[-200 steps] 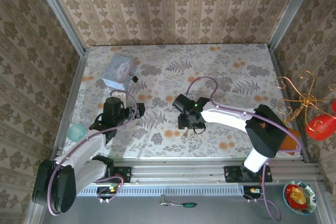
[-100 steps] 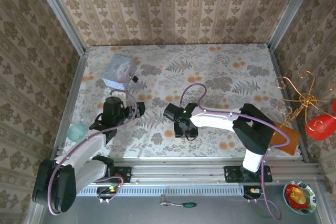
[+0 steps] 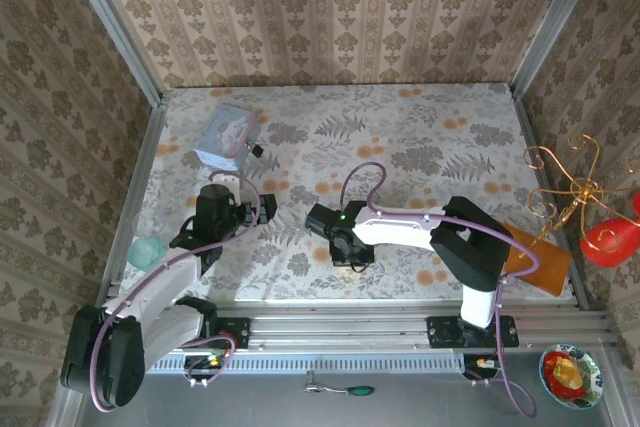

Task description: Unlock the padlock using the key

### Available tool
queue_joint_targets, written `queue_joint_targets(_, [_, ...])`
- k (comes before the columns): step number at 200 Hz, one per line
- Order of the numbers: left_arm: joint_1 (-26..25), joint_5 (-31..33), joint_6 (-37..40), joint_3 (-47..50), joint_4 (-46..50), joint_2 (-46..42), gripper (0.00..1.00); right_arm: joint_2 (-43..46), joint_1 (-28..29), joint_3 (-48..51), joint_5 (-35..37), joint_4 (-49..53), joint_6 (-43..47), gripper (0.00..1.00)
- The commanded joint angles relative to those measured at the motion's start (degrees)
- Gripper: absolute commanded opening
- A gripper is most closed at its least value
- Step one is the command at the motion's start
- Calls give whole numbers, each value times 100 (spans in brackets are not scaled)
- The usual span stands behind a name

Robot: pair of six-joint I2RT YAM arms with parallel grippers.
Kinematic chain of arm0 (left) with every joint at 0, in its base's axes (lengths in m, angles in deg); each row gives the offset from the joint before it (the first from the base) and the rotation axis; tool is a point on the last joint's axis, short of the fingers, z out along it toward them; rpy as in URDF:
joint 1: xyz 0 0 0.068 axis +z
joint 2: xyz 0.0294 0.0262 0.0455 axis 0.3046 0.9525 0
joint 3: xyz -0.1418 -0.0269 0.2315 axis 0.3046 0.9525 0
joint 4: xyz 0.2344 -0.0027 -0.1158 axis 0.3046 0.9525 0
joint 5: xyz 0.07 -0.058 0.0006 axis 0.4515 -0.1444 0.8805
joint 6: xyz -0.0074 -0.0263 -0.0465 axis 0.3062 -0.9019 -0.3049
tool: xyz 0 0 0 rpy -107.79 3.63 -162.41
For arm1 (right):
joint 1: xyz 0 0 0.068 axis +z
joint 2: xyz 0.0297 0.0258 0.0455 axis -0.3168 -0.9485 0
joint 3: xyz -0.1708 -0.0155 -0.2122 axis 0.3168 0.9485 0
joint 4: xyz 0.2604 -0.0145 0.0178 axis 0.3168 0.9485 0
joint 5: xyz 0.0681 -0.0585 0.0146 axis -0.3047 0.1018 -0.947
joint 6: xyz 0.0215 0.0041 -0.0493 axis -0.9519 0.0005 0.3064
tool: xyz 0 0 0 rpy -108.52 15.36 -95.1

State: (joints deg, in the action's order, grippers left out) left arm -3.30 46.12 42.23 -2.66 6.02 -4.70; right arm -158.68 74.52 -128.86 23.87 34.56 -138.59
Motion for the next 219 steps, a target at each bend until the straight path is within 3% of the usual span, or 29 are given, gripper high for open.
queue_joint_targets(1, [-51, -2, 47, 32, -189, 117, 100, -16, 46, -4, 479, 250, -125, 14])
queue_joint_targets(59, [-67, -102, 61, -107, -366, 725, 100, 758, 64, 268, 1166, -159, 407, 0])
queue_joint_targets(89, [-80, -530, -54, -283, -3, 744, 100, 1490, 64, 465, 1633, -583, 1164, 0])
queue_joint_targets(132, [-141, -1668, -1291, -270, -108, 376, 100, 2598, 81, 932, 1535, -2005, 2816, 0])
queue_joint_targets(170, [-326, -2110, -2200, -298, -618, 63, 96, 3154, 65, 1102, 1442, -2734, 3390, 0])
queue_joint_targets(186, [-653, -2094, -1938, -214, -1038, -84, 95, 3239, -18, 950, 1324, -2767, 3353, 0])
queue_joint_targets(219, [-1192, -1504, -466, 119, -1625, -363, 94, 3389, -142, 536, 942, -2583, 3233, 0])
